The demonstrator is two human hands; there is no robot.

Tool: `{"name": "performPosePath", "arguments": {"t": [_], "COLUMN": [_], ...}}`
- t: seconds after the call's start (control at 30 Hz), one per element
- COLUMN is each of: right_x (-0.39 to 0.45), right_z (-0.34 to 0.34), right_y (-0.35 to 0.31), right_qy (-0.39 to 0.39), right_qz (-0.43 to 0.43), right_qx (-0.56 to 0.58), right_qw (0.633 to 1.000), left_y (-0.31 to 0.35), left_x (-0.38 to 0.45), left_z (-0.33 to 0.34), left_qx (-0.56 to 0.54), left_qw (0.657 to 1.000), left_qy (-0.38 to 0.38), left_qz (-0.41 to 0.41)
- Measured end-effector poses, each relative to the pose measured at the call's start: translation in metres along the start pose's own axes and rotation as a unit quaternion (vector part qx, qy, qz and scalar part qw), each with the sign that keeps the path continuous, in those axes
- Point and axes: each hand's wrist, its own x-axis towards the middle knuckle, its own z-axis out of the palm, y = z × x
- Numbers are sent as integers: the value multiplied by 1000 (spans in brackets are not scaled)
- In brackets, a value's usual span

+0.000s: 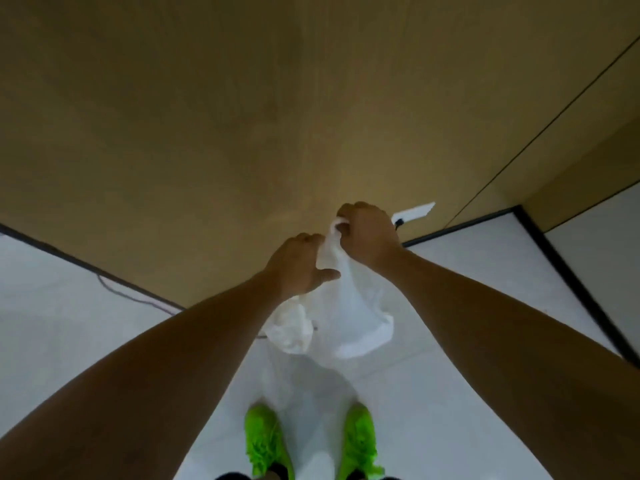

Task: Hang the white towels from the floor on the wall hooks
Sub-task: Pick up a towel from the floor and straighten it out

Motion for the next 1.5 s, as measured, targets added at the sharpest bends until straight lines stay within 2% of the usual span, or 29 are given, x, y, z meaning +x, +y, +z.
{"name": "performPosePath", "arguments": {"t": [0.1,0.17,0.23,0.33,0.47,0.63,0.73,0.83,1.07,1.2,1.27,1.4,1.5], "right_x": [12,13,14,6,-11,-30,-39,-49,-59,-62,-61,-53,-44], "right_z": [-113,-180,-234,-295,-342,-375,-396,-426,-485,-511,-520,-534,-544], "right_y": [-25,-34,-38,-39,-37,-37,-38,-40,-51,-57,-62,-78,-92], "right_qy": [94,141,171,198,219,255,278,289,246,275,294,327,346], "right_qz": [-35,-47,-52,-64,-83,-121,-145,-169,-225,-240,-244,-227,-214], "right_qx": [8,-10,-28,-47,-59,0,50,52,118,109,103,90,81], "right_qw": [995,989,983,977,970,959,948,941,935,925,918,913,910], "left_y": [62,94,117,144,168,200,224,247,286,293,294,291,280], "left_x": [-3,-3,-7,-23,-40,-69,-85,-102,-134,-156,-165,-179,-186], "left_z": [-88,-139,-181,-228,-267,-296,-310,-326,-377,-405,-417,-444,-466], "left_qx": [-79,-79,-71,-52,-63,-76,-85,-87,-85,-74,-9,47,105], "left_qw": [996,990,983,973,963,917,899,880,873,903,917,910,884], "left_qy": [41,107,166,222,262,392,429,467,477,416,393,409,452], "left_qz": [23,45,35,21,11,20,21,25,60,72,71,58,51]}}
